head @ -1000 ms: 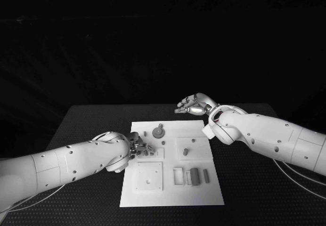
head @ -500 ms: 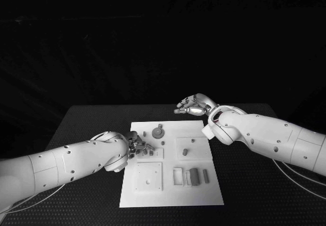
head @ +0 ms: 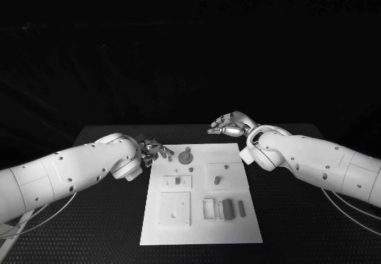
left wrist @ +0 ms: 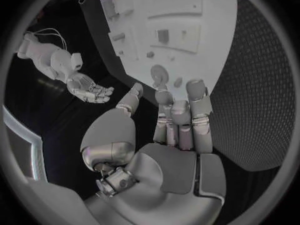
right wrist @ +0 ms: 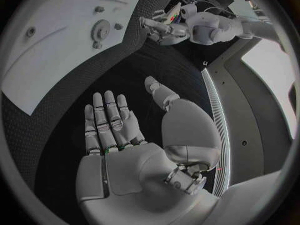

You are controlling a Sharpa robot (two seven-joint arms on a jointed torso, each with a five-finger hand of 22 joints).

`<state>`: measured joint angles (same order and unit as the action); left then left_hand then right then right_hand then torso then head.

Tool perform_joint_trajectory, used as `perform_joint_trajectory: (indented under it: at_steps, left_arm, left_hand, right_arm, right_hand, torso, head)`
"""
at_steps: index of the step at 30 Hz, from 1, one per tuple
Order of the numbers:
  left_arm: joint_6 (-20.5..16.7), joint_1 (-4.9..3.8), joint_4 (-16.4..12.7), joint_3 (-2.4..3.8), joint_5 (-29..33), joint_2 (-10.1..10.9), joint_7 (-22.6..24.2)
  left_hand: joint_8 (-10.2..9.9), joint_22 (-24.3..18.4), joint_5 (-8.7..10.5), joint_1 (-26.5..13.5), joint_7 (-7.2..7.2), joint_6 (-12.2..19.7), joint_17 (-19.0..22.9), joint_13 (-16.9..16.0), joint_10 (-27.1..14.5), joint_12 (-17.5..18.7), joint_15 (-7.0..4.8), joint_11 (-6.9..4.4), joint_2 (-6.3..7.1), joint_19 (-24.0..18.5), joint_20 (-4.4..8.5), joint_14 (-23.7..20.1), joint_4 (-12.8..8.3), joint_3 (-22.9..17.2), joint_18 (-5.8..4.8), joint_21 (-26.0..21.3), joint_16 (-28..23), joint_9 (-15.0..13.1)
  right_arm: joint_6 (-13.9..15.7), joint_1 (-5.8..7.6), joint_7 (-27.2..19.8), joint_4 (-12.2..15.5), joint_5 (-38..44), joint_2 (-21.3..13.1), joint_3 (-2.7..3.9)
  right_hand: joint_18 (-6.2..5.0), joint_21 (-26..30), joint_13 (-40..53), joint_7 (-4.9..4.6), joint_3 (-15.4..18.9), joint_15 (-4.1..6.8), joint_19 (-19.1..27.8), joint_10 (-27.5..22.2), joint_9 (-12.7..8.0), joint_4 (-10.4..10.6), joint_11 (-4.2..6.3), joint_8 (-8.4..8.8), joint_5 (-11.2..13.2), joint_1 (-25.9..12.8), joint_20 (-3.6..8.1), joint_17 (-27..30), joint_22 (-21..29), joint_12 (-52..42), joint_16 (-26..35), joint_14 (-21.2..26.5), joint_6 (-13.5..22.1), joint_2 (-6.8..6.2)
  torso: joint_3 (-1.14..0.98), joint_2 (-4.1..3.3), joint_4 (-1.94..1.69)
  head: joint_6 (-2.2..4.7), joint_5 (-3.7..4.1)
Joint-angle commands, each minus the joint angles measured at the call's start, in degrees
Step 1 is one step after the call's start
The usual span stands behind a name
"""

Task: Assemble the parts on the task board

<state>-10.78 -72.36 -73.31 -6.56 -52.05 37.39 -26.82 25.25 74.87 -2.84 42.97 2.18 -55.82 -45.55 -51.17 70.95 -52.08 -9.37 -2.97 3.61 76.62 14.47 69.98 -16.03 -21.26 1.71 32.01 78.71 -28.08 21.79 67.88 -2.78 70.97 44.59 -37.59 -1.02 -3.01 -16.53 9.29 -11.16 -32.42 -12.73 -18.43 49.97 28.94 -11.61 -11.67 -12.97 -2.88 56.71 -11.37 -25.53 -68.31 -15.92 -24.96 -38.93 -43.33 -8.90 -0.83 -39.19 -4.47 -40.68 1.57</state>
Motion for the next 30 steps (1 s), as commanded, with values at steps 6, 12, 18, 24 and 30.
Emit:
perform_joint_trajectory:
  at_steps: [6,12,18,24,30]
  left_arm:
    - [5.0,-2.17,8.2,0.04,2.1,-3.4,-1.4]
    - [8.9,-2.71,12.5,0.03,-1.0,-6.1,-3.5]
    - [16.2,-2.79,17.4,0.01,-2.8,-9.0,-4.4]
    - [17.8,-2.69,23.2,-0.24,-2.9,-12.1,-3.7]
    - [18.2,-2.36,26.0,-0.39,-2.9,-13.9,-2.7]
  left_hand:
    - [-0.1,-1.5,-0.21,-0.7,2.62,3.7,2.4,2.3,-2.4,2.9,1.36,1.21,-0.6,-3.0,-0.89,-2.2,0.9,-0.1,1.57,-3.3,-3.4,0.2]
    - [-0.6,-2.6,-0.12,-2.8,3.52,5.8,4.1,3.9,-4.2,4.7,2.24,2.11,-0.21,-5.1,-1.74,-3.8,2.3,0.0,1.3,-5.6,-5.7,0.5]
    - [-1.2,-3.1,-0.12,-2.5,4.29,7.9,5.1,4.9,-5.4,5.4,2.98,2.87,-0.83,-6.2,-2.4,-4.9,2.3,-0.5,1.2,-6.8,-6.5,0.8]
    - [-1.2,-3.2,-0.12,-2.5,4.45,8.3,5.2,5.0,-5.6,5.3,3.14,3.03,-1.11,-6.2,-2.56,-5.0,2.4,-0.6,1.23,-7.0,-6.4,0.9]
    - [-1.1,-3.1,-0.12,-2.5,4.48,8.3,5.2,5.0,-5.5,5.1,3.18,3.06,-1.42,-6.1,-2.61,-5.0,2.4,-0.6,1.29,-7.0,-6.3,0.8]
  right_arm:
    - [-0.4,-0.01,-0.7,-0.2,-0.4,0.0,0.03]
    - [-0.4,0.0,-0.7,0.0,-0.5,0.1,0.03]
    - [-0.4,0.01,-0.7,0.1,-0.5,0.2,0.04]
    - [0.0,0.06,-1.0,0.1,-0.7,0.4,0.04]
    - [-0.1,0.13,-0.8,0.0,-1.1,0.7,0.04]
  right_hand:
    - [0.39,0.2,-0.1,-1.69,0.5,-0.08,0.1,-0.5,-0.1,0.0,-0.01,-0.36,0.1,-0.2,0.09,-0.1,-0.1,-0.4,0.3,0.4,0.3,0.39]
    - [0.38,0.2,-0.2,-1.7,0.6,-0.09,0.1,-0.5,-0.1,0.0,-0.01,-0.38,0.1,-0.3,0.09,-0.1,-0.2,-0.4,0.3,0.4,0.3,0.53]
    - [0.38,0.2,-0.3,-1.7,0.6,-0.09,0.1,-0.5,-0.1,-0.1,-0.01,-0.39,0.1,-0.2,0.11,-0.1,-0.3,-0.4,0.3,0.5,0.3,0.54]
    - [0.38,0.2,-0.3,-1.7,0.7,-0.1,0.1,-0.5,-0.1,-0.1,-0.01,-0.39,0.1,-0.2,0.11,-0.1,-0.3,-0.5,0.3,0.5,0.4,0.53]
    - [0.37,0.3,-0.3,-1.7,0.7,-0.1,0.1,-0.5,-0.2,-0.1,-0.01,-0.4,0.1,-0.2,0.12,-0.1,-0.4,-0.5,0.3,0.5,0.4,0.66]
  torso:
    - [-0.02,-0.22,0.13]
    - [-0.06,-0.31,0.28]
    - [0.01,-0.35,0.16]
    - [0.02,-0.41,0.27]
    - [-0.01,-0.58,0.45]
  head:
    - [0.35,0.02]
    - [0.1,0.17]
    - [0.02,0.29]
    - [0.03,0.18]
    - [0.11,0.05]
